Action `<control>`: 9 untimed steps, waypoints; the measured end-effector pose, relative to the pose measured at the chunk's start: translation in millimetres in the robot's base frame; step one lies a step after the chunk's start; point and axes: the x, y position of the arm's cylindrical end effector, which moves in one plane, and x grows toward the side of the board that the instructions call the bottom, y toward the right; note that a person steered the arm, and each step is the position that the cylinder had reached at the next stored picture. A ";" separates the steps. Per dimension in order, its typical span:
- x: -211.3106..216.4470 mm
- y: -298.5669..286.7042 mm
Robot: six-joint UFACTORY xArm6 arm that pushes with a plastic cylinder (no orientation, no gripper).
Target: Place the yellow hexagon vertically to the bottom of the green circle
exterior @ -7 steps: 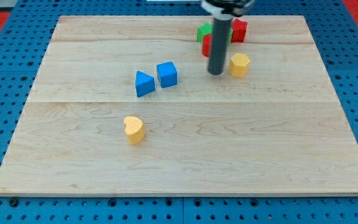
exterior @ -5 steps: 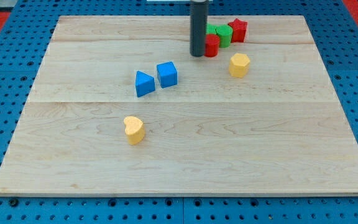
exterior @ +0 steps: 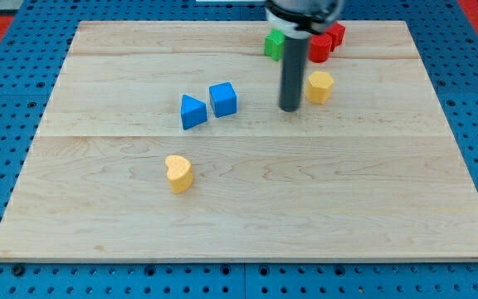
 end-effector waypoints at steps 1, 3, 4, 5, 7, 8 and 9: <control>-6.5 40.4; -45.9 32.9; -39.9 -1.3; -71.3 -21.0; -69.7 -65.0; -87.3 -147.4; -53.6 -231.7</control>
